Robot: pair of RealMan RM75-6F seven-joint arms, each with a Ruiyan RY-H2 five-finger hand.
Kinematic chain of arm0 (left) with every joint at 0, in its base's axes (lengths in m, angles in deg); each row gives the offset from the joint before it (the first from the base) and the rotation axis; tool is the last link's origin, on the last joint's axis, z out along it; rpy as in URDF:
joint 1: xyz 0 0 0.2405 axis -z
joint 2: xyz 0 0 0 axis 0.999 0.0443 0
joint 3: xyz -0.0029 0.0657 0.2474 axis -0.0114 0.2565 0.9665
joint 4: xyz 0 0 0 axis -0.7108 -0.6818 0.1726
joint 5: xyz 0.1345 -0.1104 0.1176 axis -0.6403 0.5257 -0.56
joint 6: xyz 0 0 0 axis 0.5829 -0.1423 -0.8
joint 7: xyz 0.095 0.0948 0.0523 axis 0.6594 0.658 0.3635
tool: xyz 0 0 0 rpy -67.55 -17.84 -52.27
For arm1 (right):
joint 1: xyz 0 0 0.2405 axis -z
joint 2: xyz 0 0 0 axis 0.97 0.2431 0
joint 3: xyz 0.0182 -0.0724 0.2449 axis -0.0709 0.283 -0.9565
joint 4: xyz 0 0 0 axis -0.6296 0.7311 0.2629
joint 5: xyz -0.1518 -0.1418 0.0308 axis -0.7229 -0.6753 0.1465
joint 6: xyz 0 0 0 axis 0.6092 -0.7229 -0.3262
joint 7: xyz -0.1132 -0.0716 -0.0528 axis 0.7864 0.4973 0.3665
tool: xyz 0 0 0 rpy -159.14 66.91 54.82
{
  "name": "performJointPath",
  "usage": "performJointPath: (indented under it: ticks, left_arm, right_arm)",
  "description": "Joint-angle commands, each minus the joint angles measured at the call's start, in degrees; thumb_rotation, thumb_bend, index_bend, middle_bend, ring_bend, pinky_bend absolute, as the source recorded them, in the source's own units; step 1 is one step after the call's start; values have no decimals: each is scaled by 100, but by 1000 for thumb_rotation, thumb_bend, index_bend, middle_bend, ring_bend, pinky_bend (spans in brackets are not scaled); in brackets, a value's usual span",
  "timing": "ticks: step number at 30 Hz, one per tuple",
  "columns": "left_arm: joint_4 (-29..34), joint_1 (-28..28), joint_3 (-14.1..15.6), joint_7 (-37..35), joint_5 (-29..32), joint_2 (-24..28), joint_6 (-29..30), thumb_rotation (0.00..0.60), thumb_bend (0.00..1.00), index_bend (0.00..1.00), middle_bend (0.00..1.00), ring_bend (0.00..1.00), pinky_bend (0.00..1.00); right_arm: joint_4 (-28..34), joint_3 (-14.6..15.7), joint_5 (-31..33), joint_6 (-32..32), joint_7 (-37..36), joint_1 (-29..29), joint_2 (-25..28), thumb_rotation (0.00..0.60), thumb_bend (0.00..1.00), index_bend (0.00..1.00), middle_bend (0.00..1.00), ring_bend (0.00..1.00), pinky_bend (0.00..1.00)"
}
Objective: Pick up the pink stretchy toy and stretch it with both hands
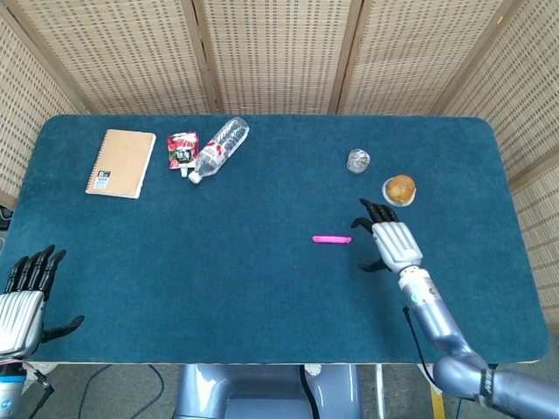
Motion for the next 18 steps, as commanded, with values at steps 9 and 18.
performJointPath:
  ticks: [9,18]
  left_arm:
    - [-69,75,-78,140,279,-89,-98,600,0,0,0,0,0]
    - [-98,143,-111,151,430,-107,-187,600,0,0,0,0,0]
  right_arm:
    - [-1222,67,1085,-396,612,-736,-1051,600,372,406,0,0,0]
    - [-1913,50,1588,-447,797,-1118,-1571,600,434,421,0,0,0]
